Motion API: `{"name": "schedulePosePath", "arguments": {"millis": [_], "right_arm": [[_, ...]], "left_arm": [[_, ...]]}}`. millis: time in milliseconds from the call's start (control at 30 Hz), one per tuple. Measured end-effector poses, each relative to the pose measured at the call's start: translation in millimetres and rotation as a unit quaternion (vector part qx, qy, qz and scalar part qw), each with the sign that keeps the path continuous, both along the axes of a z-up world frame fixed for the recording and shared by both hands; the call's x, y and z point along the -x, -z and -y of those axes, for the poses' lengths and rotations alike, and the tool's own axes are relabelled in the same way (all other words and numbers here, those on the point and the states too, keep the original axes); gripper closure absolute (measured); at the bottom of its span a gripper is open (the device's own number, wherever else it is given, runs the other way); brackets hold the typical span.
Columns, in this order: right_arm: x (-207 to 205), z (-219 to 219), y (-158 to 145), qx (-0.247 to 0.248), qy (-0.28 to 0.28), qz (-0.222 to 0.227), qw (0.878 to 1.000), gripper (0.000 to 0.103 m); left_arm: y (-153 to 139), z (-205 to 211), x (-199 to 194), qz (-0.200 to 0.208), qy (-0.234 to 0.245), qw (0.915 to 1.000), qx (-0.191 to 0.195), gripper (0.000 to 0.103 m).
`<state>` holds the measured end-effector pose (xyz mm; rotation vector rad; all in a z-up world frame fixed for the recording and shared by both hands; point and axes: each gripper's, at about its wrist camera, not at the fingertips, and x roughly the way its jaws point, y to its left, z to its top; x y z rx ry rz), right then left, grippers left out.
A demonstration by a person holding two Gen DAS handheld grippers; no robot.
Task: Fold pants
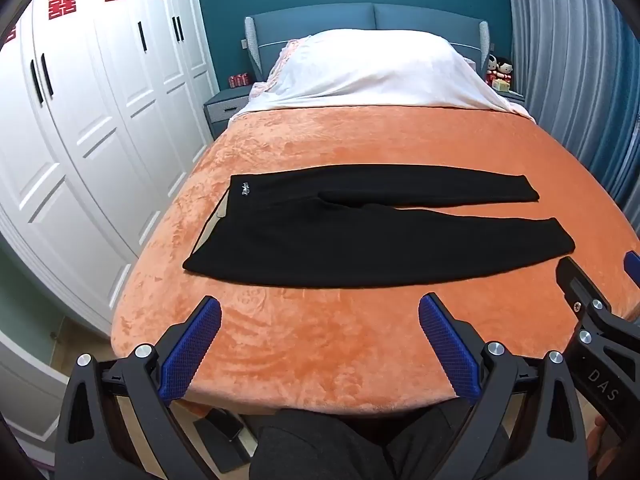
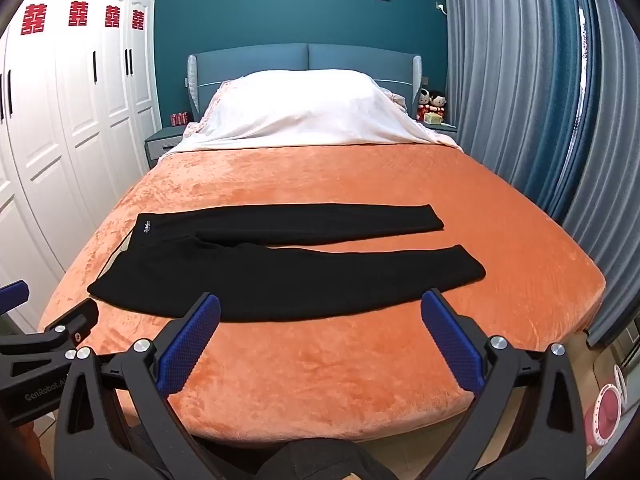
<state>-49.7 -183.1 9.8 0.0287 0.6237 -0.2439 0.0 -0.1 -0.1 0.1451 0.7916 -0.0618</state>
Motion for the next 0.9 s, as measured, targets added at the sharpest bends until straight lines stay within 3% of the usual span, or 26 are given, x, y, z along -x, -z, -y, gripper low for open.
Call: {"name": "schedulePosePath", "arguments": {"millis": [367,900], "right_arm": [[-12.6,-17.3,-7.1,0.005,0.005,-0.001,1.0,0.005],[-7.9,-1.1,-13.1,-0.007,-0.003,0.009,1.0,0.005]], "left_arm": [[2.6,3.5,-2.8,-0.003,0.005,1.0,-0.002,0.005],[-9.1,4.7,-2.6,-0.001,0.002,1.0,-0.002,0.005]]}}
